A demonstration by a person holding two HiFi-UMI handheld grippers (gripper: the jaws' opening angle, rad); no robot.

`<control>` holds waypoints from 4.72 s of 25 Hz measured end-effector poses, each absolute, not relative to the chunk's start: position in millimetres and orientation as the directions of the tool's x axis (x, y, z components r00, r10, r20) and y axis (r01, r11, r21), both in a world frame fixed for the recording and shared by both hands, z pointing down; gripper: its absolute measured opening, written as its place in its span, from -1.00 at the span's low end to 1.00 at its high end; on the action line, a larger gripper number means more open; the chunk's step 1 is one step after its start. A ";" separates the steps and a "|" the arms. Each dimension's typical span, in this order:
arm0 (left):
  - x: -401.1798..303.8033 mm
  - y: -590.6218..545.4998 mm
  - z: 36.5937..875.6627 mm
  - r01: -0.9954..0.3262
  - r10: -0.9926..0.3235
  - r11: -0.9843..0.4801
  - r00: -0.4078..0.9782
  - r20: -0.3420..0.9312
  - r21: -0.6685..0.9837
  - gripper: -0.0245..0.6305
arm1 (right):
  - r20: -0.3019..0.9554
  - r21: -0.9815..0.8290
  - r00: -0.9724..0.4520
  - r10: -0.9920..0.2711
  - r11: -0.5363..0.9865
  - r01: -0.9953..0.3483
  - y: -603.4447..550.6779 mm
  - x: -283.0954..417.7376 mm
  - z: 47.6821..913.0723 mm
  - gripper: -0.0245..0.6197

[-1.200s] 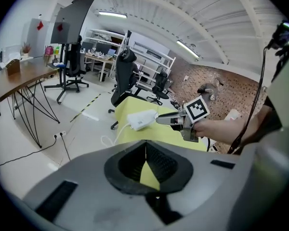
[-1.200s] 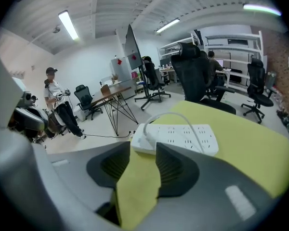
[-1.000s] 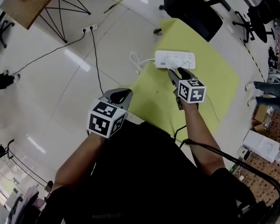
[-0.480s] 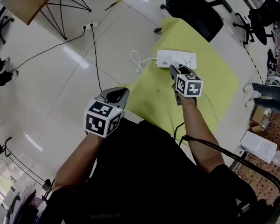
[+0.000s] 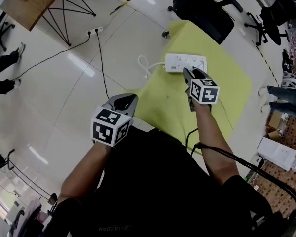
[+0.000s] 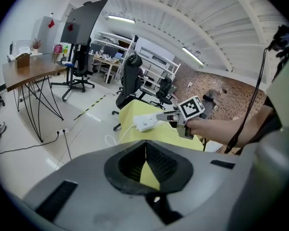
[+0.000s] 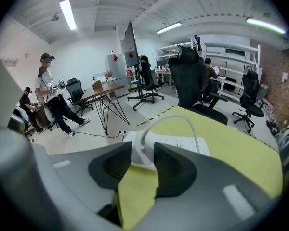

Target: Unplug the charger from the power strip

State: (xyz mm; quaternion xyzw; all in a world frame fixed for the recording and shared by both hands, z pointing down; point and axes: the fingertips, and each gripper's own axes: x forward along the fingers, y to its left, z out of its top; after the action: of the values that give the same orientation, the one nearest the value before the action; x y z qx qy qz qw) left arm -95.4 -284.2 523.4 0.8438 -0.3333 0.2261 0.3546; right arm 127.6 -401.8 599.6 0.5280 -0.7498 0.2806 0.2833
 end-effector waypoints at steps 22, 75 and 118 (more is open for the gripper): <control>-6.7 -246.1 515.2 -0.575 -0.250 -0.693 0.757 0.604 0.434 -0.91 | 0.721 -0.234 -0.309 -0.621 0.201 -0.951 -255.2 185.9 599.7 -0.50; -4.6 -225.4 493.2 -0.429 -0.138 -0.779 0.828 0.544 0.457 -0.91 | 0.585 -0.373 -0.189 -0.789 -0.054 -0.926 -168.3 173.3 541.7 -0.92; -33.3 -37.6 453.0 -0.584 -0.350 -0.727 0.767 0.537 0.360 -0.91 | 0.276 -0.420 -0.417 -0.866 0.282 -0.863 13.1 106.0 428.1 -0.92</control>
State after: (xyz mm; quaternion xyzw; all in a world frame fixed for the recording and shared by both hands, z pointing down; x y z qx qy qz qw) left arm -33.3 -37.6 453.0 0.9024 -0.2589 0.2221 0.2634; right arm 106.0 13.1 428.1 0.5399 -0.8005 0.2600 -0.0032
